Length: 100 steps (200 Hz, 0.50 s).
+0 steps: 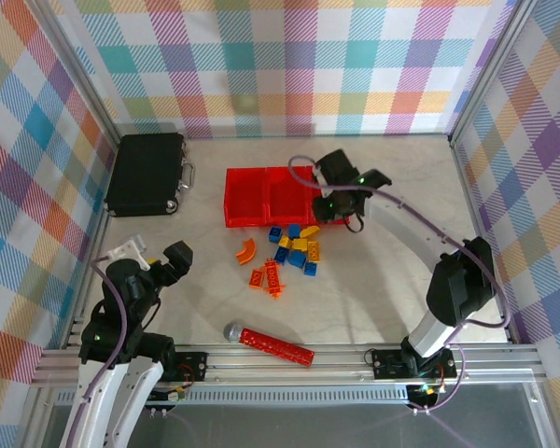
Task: Sort the legos into containers by color
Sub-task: Place the lego in the container.
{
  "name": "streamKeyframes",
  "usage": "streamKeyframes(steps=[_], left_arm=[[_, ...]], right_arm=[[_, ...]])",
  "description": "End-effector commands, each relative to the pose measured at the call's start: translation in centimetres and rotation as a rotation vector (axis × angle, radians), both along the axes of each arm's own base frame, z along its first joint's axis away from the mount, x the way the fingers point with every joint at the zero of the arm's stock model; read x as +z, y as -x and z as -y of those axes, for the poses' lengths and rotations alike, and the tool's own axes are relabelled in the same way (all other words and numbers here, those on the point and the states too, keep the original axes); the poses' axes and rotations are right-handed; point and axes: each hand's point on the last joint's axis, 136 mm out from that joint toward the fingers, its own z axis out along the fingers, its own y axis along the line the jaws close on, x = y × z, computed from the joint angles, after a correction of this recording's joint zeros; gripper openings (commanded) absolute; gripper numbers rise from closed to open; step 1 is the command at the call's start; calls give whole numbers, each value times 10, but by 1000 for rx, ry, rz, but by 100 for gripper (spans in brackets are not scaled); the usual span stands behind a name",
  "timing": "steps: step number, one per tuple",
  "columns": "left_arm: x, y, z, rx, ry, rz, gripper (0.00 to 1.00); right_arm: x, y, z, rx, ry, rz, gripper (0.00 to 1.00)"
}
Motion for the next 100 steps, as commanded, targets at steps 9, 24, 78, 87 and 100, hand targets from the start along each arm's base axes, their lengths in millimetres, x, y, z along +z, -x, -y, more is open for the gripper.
streamKeyframes(steps=[9,24,78,87,100], left_arm=[[-7,-7,17,-99,-14,-26,100],[-12,-11,22,-122,-8,-53,100],[-18,-15,27,-148,-2,-92,99],[-19,-15,27,-144,-2,-95,100],[-19,-15,26,-141,-2,-96,99]], right_arm=[[-19,-36,13,-6,-8,-51,29],[-25,-54,17,-1,7,-46,28],[-49,-95,20,-8,39,-85,29],[-53,-97,20,-5,45,-93,30],[-61,-100,19,-6,49,-109,30]])
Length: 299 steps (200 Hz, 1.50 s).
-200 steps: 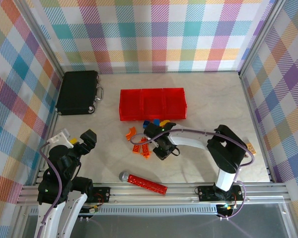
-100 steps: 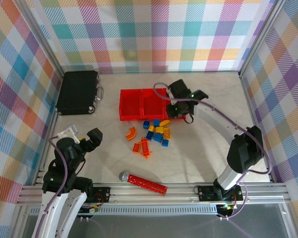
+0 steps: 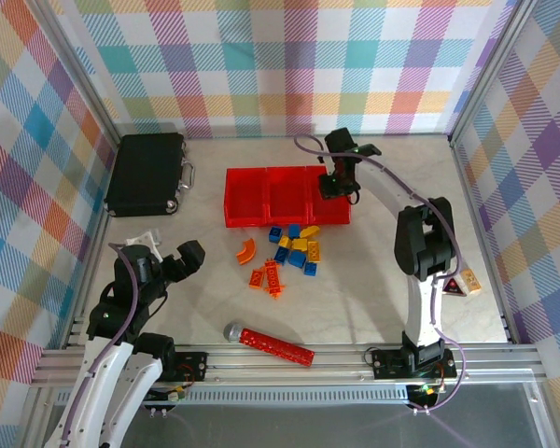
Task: Sort the legos into containers by color
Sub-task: Place the lego in the container.
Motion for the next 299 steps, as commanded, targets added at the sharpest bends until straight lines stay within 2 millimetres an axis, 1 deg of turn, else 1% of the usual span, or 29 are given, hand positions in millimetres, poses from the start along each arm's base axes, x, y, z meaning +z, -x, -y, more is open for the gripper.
streamKeyframes(steps=[1,24,56,100,133,153,172,186,203,223,235,237,247,256,258,260,261,274,284,299], left_arm=[[6,-2,4,-21,5,30,99],[6,-2,3,-15,2,29,100],[4,-3,2,-9,0,18,100],[3,-3,3,-10,2,9,100],[-4,-4,3,-10,7,0,100],[-6,-4,4,-11,9,-5,100],[-3,-4,4,-12,13,-2,100],[-1,-4,4,-14,12,0,100],[1,-3,6,-20,16,4,100],[3,-3,6,-23,20,6,100],[0,-3,3,-13,3,-3,99],[0,-4,2,-8,0,-5,99],[-2,-4,0,3,-12,-12,99],[-3,-6,0,5,-14,-11,100],[-3,-6,0,7,-14,-10,100],[-3,-6,0,5,-14,-11,100],[-3,-6,0,5,-14,-11,100],[-4,-8,1,3,-10,-10,99],[-3,-10,2,-1,-6,-7,100],[-1,-11,4,-12,-3,-4,99]], right_arm=[[-1,-3,-2,28,2,-23,30],[-10,-6,-4,27,2,-38,32],[-16,-9,-1,25,25,-46,37],[-16,-10,0,29,35,-49,40],[-14,-6,-1,24,21,-58,43],[-11,-4,0,19,23,-54,44],[-1,-2,1,10,15,-41,44],[10,1,1,-1,-2,-28,44],[30,6,0,-20,-37,3,44],[53,17,2,-56,-79,23,46],[65,27,1,-80,-113,25,48],[64,30,1,-84,-118,18,48],[73,42,0,-111,-167,11,54],[76,57,-5,-137,-215,-9,56],[80,60,-7,-141,-229,-5,56],[80,64,-7,-146,-237,-8,56],[77,66,-8,-151,-238,-18,56],[79,89,-16,-182,-301,-23,57],[76,108,-21,-206,-342,-41,59],[65,138,-32,-227,-375,-79,61]])
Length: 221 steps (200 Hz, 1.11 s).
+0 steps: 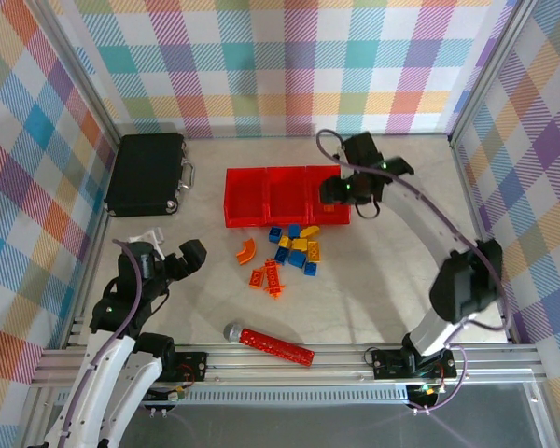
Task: Sort the legos into containers by color
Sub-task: Place the lego in the container, then pick up the lego from the bottom-center of the table.
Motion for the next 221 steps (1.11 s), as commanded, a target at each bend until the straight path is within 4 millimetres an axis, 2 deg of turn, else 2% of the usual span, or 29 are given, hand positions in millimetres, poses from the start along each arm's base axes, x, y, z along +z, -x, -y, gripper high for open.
streamKeyframes(steps=[1,21,46,88,110,136,221], left_arm=[[9,-5,4,-15,5,33,99],[15,-5,3,-17,-9,34,100],[23,-5,3,-31,-29,36,100],[30,-4,6,-52,-28,48,100],[30,-1,3,-46,-38,46,100],[34,2,2,-45,-36,66,100],[38,4,1,-35,-30,100,100]], right_arm=[[-18,42,-26,-62,-123,-105,62],[-31,81,-46,-48,-98,-134,69],[-51,123,-75,-20,-44,-168,71],[-91,148,-111,14,94,-243,72],[-103,152,-126,31,194,-247,73],[-116,148,-139,37,232,-255,73],[-138,138,-143,55,346,-254,72]])
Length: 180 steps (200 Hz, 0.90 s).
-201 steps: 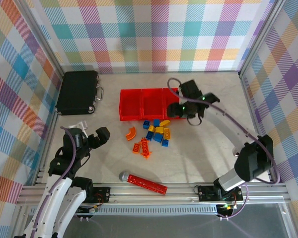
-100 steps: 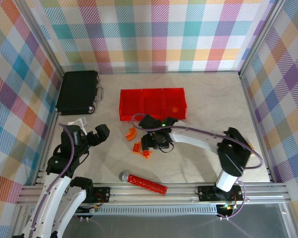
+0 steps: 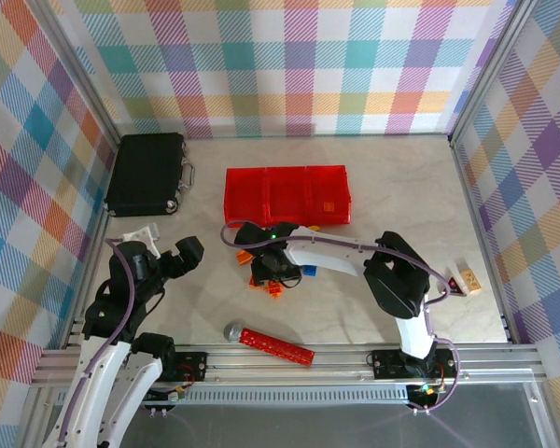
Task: Sort the legos into containers by color
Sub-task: Pick up the lego from the bottom-center of the table.
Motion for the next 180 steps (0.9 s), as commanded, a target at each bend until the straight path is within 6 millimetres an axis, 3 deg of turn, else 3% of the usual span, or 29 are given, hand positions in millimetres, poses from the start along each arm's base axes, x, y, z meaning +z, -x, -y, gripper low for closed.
streamKeyframes(steps=[1,43,91,143,180], left_arm=[[6,0,1,-11,-9,21,100],[4,-1,1,-9,-12,15,100],[0,-3,-1,0,-18,8,99],[-1,-4,0,-2,-20,-3,100],[-3,-5,-1,1,-23,-7,100]], right_arm=[[-3,-2,4,11,51,-2,72],[-10,-2,0,40,63,-17,71],[-22,-2,1,70,93,-26,57],[-33,-4,-1,79,104,-25,54],[-35,-7,2,94,127,-7,46]])
